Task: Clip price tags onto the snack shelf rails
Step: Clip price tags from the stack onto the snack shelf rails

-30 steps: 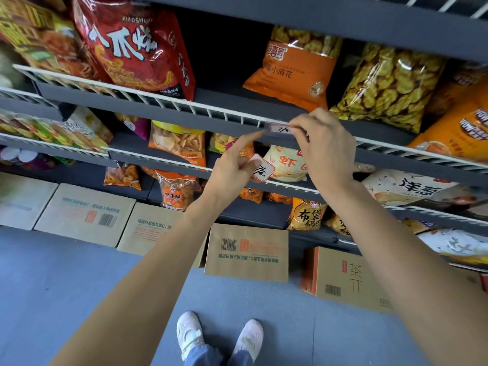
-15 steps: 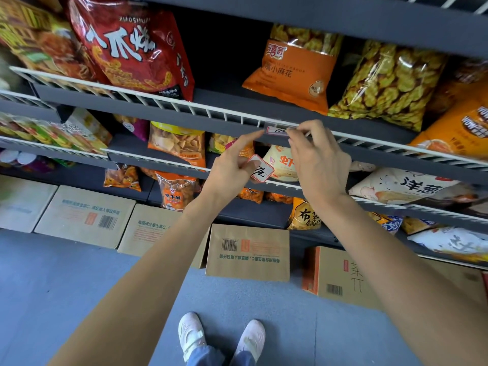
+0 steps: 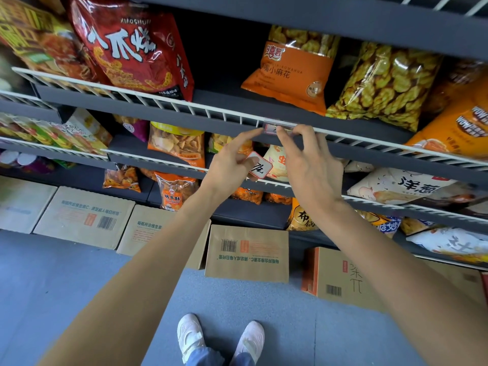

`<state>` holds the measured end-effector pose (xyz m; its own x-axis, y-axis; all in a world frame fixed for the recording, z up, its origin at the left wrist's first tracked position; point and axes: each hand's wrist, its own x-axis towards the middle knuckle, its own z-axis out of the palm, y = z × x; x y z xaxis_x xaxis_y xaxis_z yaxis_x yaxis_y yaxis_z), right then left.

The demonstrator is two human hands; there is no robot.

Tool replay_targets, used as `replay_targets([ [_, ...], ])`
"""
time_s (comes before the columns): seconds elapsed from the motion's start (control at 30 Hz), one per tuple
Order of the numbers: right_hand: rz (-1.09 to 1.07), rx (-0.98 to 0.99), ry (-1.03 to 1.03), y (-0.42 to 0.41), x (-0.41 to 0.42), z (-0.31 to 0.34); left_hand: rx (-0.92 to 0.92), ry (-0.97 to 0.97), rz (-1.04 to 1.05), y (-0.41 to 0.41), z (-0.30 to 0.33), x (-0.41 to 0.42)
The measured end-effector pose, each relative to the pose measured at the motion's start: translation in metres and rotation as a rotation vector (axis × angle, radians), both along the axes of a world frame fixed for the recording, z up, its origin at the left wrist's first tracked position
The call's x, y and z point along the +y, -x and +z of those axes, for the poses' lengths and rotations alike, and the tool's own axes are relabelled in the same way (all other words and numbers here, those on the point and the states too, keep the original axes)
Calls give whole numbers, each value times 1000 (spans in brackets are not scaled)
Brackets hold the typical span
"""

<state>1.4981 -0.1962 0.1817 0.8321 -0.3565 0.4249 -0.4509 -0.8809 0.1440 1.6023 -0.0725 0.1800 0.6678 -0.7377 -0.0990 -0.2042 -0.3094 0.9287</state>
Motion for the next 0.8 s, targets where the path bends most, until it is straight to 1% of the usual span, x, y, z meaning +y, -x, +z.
replay_targets([
  [0.1,-9,29,-45,2,8,0,107,-34,18,-6,4,1],
  [0.2,-18,57,-86,4,13,1,177,-43,112,-10,5,6],
  [0.4,-2,52,-187,7,17,5,188,-32,246,-5,2,9],
  [0.47,3,45,-219,9,18,5,215,-9,257,0,3,8],
  [0.63,-3,52,-290,10,21,5,355,97,289,9,9,5],
  [0.8,45,-4,-394,13,24,10,347,107,307,13,12,5],
])
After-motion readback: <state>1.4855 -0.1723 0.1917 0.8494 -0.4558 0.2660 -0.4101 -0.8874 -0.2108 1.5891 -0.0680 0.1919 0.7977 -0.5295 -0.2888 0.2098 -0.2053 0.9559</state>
